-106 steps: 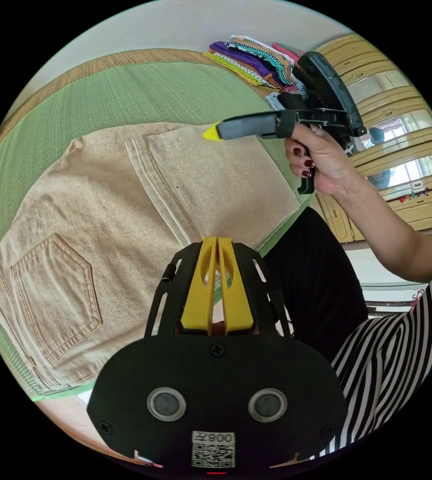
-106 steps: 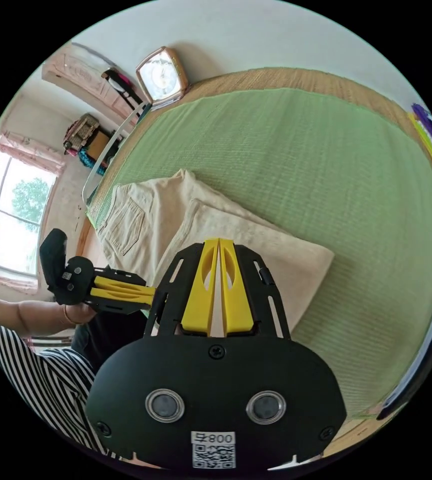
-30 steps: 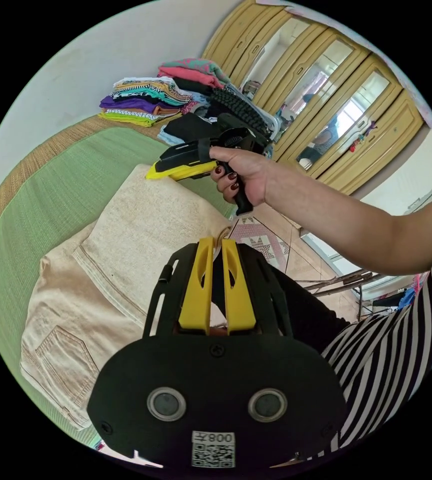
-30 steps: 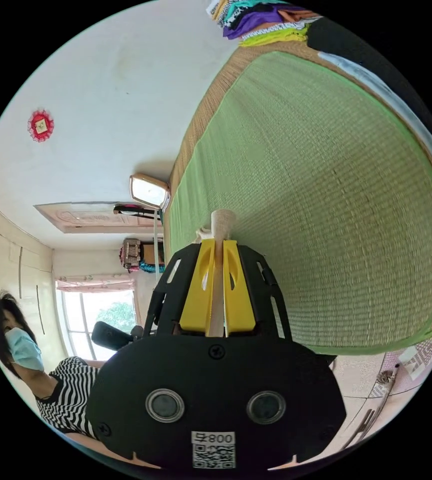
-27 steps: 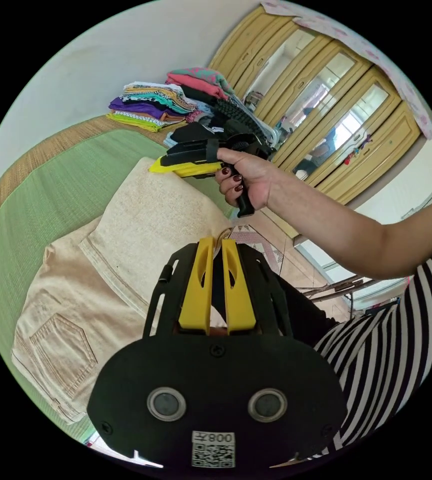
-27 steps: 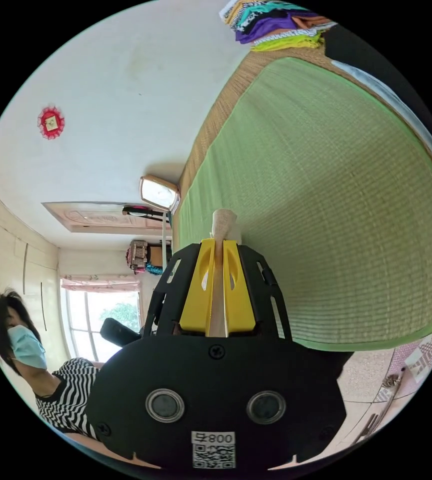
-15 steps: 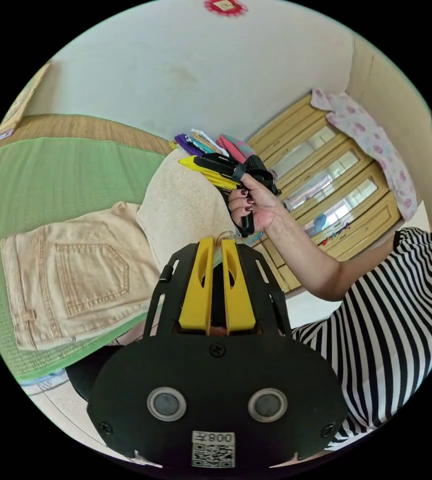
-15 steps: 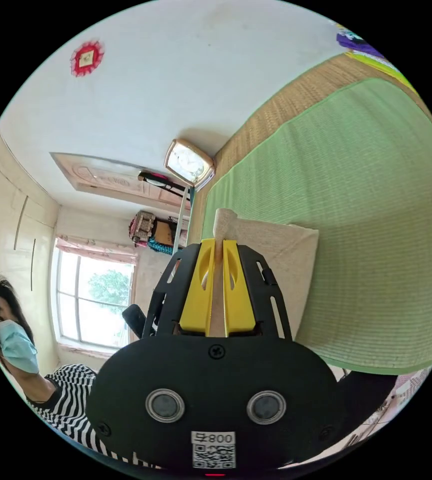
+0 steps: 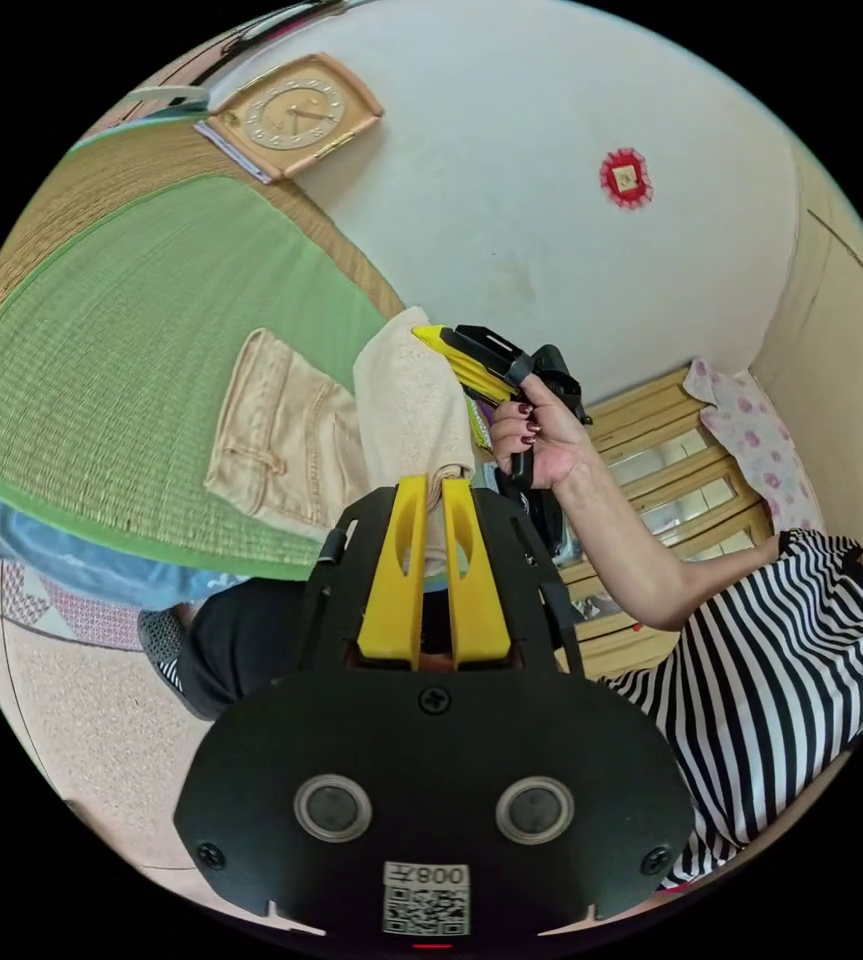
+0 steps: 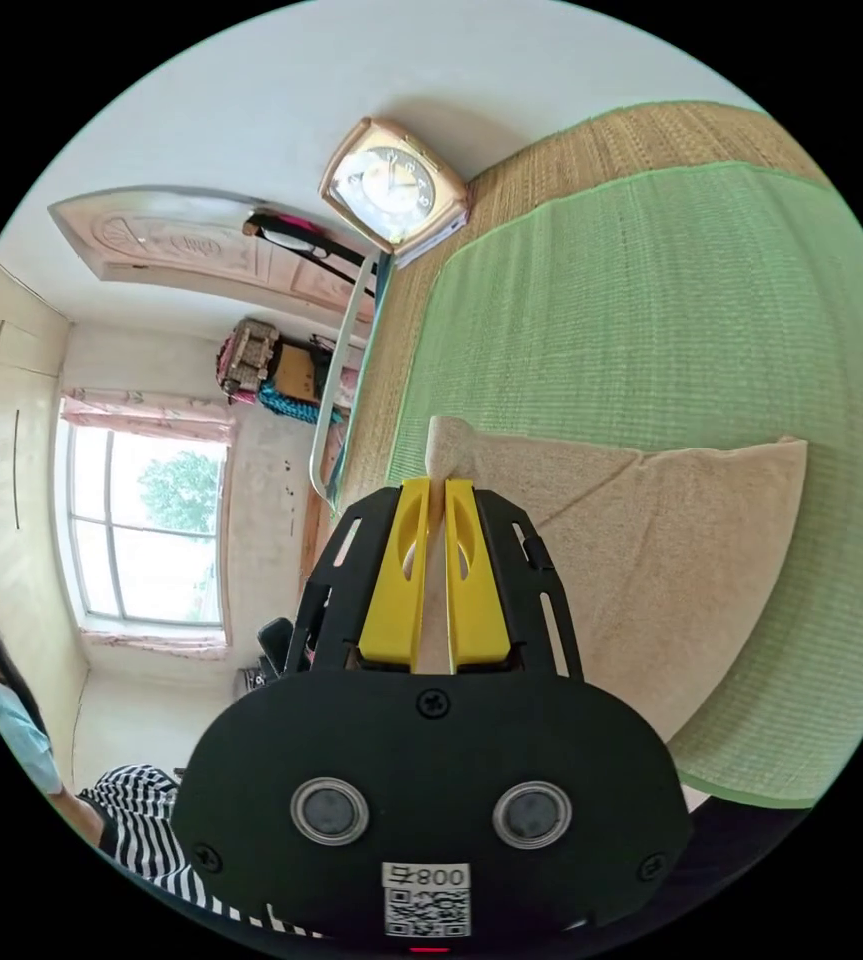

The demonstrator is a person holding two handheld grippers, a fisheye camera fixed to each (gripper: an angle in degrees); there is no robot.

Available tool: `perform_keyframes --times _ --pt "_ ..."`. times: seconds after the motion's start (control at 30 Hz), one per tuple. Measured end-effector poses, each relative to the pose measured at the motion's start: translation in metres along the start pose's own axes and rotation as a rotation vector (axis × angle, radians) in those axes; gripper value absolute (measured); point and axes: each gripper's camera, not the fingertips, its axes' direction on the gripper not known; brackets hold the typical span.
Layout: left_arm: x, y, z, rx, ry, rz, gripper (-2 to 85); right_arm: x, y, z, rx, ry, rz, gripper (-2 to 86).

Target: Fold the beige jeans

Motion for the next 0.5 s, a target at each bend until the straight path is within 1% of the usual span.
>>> perform_keyframes --times 0.27,0.5 --pt "-0.074 0.0 -0.052 0.048 0.024 -0.15 2.6 -0.043 -0.036 0.097 -0.114 0.125 -0.025 3.1" --pt "-0.11 0.006 -0.079 0.035 -0.031 -0.279 2.4 -0.069 -0.055 0.153 -0.201 0.19 -0.076 5.7"
